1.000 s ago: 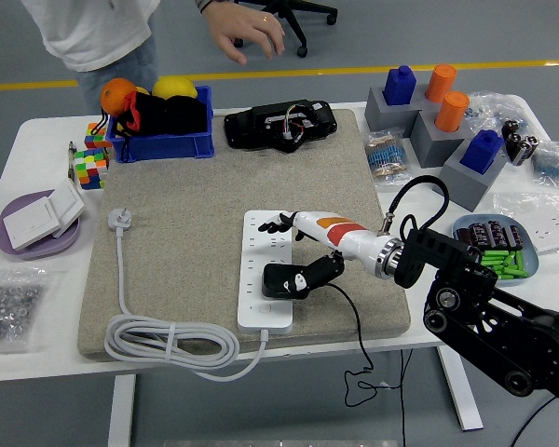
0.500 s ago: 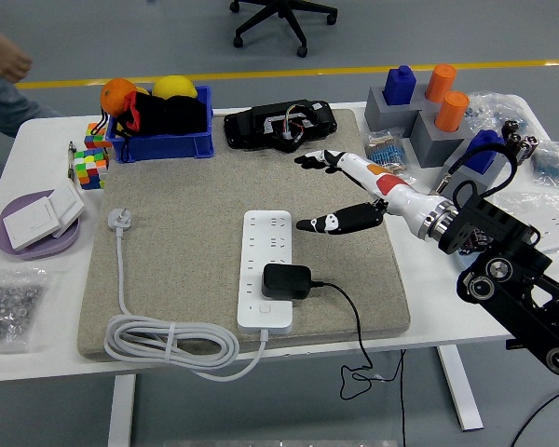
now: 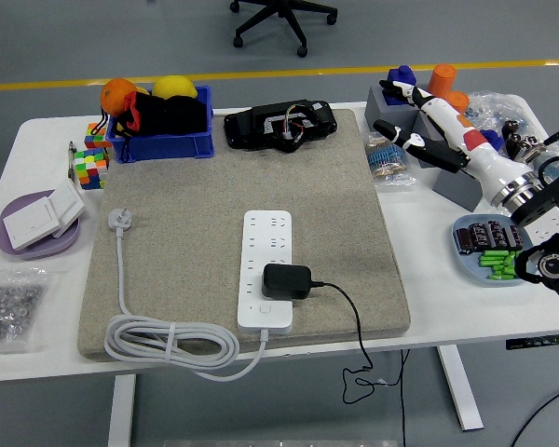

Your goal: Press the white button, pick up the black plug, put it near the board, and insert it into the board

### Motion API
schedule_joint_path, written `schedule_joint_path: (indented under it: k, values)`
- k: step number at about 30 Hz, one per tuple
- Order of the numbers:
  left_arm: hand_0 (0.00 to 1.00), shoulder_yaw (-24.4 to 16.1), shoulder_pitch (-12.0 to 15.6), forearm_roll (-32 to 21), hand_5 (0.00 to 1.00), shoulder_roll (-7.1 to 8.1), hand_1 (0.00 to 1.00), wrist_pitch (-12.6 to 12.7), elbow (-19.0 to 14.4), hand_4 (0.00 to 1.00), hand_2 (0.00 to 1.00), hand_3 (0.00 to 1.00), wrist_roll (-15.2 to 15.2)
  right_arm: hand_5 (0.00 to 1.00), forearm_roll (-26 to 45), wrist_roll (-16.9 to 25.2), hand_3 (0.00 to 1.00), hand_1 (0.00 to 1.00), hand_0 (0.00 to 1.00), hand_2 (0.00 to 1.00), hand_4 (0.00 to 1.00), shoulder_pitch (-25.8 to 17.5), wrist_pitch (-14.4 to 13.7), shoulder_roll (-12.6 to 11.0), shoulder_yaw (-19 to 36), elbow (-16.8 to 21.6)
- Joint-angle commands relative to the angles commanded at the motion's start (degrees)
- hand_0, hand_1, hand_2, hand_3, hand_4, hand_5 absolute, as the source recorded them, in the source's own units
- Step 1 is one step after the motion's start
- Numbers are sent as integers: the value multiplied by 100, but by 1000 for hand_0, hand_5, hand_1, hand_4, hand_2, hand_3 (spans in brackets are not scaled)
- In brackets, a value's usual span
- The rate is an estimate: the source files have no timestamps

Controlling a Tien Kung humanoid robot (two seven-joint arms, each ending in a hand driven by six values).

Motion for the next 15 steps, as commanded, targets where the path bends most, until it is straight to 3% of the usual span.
schedule_joint_path:
  k: [6, 7, 13, 15]
  values:
    - [810, -6, -36, 3, 528, 39, 780, 12, 0, 590, 734, 785, 9, 998, -78, -51, 998, 998, 998, 993, 998, -495, -3, -201, 629, 195]
    - [810, -71, -24, 72, 527, 44, 780, 12, 0, 590, 734, 785, 33, 998, 3, -30, 947, 963, 998, 931, 998, -622, 12, -231, 743, 216]
    - [810, -325, 69, 285, 527, 44, 780, 15, 0, 590, 734, 785, 122, 998, 20, -59, 947, 963, 998, 931, 998, -1173, 131, -248, 1209, 392]
    - [810, -296, 68, 238, 526, 58, 780, 26, 0, 590, 734, 785, 101, 998, -29, -78, 892, 914, 994, 879, 998, -1357, 163, -194, 1461, 470]
